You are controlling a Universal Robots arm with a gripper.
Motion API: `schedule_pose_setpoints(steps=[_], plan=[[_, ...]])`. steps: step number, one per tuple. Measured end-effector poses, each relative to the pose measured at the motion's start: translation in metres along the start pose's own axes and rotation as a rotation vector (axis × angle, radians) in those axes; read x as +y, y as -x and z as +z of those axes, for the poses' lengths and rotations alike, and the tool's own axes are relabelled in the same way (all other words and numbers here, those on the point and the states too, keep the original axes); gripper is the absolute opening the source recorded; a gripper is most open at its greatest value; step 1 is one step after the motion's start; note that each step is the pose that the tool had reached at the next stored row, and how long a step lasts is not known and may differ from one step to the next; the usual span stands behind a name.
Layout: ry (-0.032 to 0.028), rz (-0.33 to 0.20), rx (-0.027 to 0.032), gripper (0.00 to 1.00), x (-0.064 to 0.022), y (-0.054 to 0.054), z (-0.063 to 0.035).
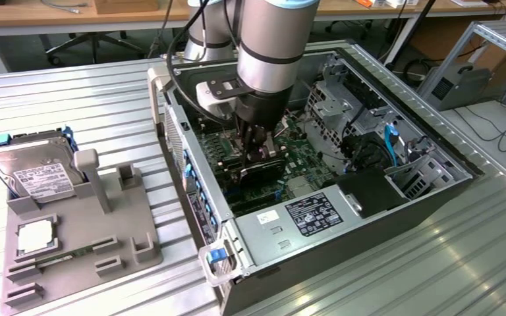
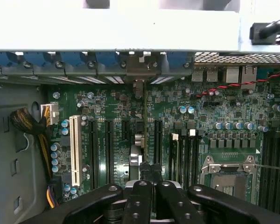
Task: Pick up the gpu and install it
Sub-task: 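Press down on the gpu until it lock into place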
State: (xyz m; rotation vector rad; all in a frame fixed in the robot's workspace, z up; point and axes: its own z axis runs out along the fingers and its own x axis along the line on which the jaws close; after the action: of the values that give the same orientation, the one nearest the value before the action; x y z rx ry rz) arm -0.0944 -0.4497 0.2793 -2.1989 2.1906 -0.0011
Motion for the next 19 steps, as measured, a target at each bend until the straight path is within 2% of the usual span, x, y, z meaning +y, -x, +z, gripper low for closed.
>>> schedule_pose_setpoints(steps=[5, 10, 19], plan=[[0.0000, 0.000, 0.0005, 0.11, -0.0003, 0.000, -0.0100], [0.0000, 0.000, 0.0006, 0.11, -0.0008, 0.001, -0.0255], [0.0000, 0.000, 0.0012, 0.11, -0.0021, 0.001, -0.0386]])
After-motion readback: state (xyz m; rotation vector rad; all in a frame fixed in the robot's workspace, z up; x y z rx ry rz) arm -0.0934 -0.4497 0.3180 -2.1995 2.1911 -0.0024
